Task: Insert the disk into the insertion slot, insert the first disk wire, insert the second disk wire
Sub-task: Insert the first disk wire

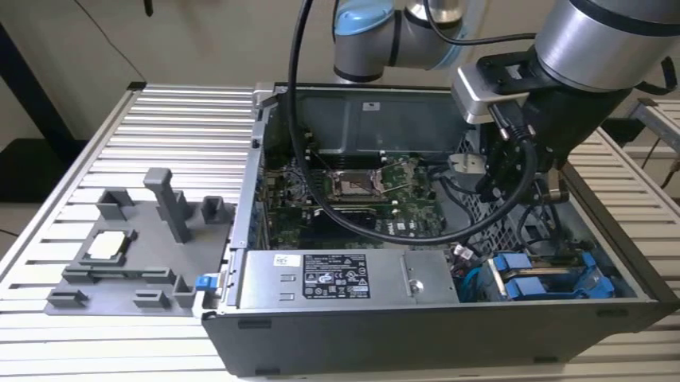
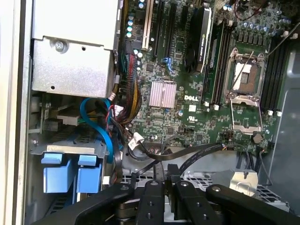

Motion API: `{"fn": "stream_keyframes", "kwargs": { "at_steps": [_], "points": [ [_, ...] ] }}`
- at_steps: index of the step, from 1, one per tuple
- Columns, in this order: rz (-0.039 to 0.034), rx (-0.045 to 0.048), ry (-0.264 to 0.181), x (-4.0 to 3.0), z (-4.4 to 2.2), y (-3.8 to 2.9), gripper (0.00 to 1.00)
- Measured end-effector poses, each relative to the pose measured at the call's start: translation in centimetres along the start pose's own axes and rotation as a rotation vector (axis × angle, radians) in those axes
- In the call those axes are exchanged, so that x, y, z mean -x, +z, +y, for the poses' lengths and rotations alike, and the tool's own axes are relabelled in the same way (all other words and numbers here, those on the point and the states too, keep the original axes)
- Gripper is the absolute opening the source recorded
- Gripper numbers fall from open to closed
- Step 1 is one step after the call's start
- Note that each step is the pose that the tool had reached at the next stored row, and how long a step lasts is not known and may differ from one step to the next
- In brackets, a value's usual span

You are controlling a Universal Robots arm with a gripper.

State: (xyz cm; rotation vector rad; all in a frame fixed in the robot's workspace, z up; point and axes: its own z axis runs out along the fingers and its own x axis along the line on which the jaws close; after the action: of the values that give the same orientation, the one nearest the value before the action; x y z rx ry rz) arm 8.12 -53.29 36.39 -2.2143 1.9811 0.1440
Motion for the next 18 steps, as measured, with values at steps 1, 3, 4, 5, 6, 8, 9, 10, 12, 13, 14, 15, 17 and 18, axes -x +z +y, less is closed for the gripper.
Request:
{"fn": "stream_keyframes", "kwargs": {
  "at_steps": [1,3,4,5,6,8,9,10,12,13,14,15,17,18],
  "points": [
    [0.0000,0.0000,0.000,0.00,0.00,0.00,0.16],
    [0.0075,0.0009,0.000,0.00,0.00,0.00,0.16],
    [0.0180,0.0021,-0.001,0.00,0.00,0.00,0.16],
    [0.0312,0.0036,-0.001,0.00,0.00,0.00,0.16],
    [0.0469,0.0054,-0.002,-0.01,0.00,0.00,0.16],
    [0.0783,0.0090,-0.003,-0.02,-0.01,0.00,0.16],
    [0.0964,0.0111,-0.004,-0.03,-0.02,-0.01,0.16],
    [0.1105,0.0127,-0.004,-0.05,-0.04,-0.01,0.16],
    [0.1356,0.0156,-0.005,-0.08,-0.13,0.00,0.16],
    [0.1484,0.0171,-0.006,-0.11,-0.21,0.00,0.16],
    [0.1629,0.0187,-0.006,-0.12,-0.34,0.01,0.16],
    [0.1769,0.0203,-0.007,-0.14,-0.50,0.02,0.16],
    [0.1917,0.0221,-0.007,-0.20,-0.86,0.12,0.15],
    [0.1947,0.0224,-0.007,-0.25,-1.07,0.16,0.15]
  ]
}}
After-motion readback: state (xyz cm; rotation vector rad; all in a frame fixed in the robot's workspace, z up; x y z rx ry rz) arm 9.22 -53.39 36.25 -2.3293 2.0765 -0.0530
